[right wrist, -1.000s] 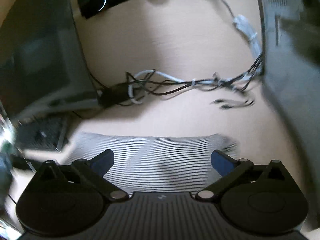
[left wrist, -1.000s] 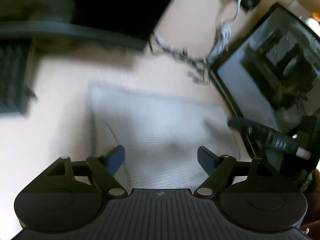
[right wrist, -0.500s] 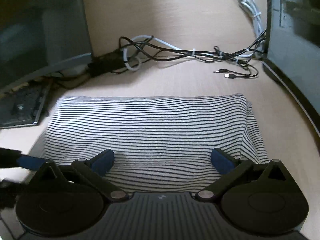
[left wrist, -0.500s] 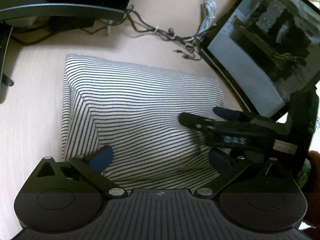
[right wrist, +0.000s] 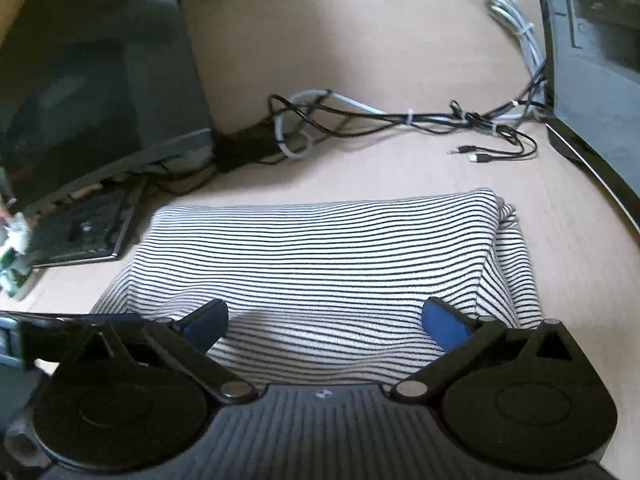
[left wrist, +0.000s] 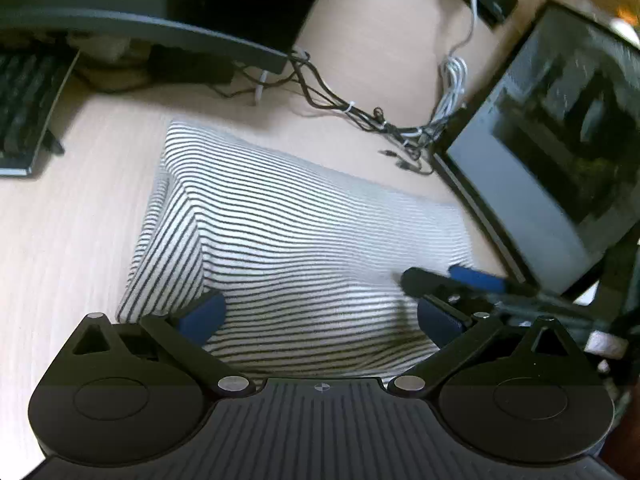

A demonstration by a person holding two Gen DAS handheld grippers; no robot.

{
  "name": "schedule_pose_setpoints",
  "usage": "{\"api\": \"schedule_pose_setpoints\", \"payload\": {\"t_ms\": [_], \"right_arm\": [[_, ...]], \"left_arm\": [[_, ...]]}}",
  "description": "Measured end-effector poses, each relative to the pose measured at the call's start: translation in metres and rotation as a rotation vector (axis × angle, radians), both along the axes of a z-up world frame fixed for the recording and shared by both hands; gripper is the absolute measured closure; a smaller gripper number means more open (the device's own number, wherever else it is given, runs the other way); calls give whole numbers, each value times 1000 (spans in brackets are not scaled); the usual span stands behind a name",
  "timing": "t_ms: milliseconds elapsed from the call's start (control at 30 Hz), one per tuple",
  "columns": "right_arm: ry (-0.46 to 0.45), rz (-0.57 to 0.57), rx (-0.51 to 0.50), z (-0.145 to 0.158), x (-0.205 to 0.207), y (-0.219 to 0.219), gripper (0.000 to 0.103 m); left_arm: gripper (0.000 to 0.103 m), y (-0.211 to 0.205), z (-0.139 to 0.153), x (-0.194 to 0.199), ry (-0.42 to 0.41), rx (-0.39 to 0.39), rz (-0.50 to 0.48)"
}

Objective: Fold clothes

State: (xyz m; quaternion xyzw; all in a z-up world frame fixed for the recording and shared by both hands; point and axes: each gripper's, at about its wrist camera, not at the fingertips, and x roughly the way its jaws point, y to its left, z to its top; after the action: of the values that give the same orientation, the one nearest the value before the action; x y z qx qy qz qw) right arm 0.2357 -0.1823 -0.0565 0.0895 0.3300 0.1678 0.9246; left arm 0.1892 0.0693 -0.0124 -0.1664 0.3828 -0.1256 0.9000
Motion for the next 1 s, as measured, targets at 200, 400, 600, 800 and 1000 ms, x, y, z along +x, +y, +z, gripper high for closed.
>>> {"api": "schedule_pose_setpoints", "payload": {"t_ms": [200, 400, 600, 800, 1000], "right_arm": [[20, 77, 16, 3, 0, -7, 0], [11, 106, 9, 7, 0, -9, 0], [-53, 31, -42, 50, 14, -25, 0], [-43, -174, -396, 32, 63, -27, 0], [-66, -181, -548, 14, 49, -9, 0]], "left_arm": [[0, -9, 2, -1, 4, 35, 56], [0, -8, 5, -1, 18, 58, 6], [0, 11, 22, 3, 133, -146, 68], [0, -7, 10, 16, 166, -177, -5], [0, -9, 4, 27, 130, -132, -28]]}}
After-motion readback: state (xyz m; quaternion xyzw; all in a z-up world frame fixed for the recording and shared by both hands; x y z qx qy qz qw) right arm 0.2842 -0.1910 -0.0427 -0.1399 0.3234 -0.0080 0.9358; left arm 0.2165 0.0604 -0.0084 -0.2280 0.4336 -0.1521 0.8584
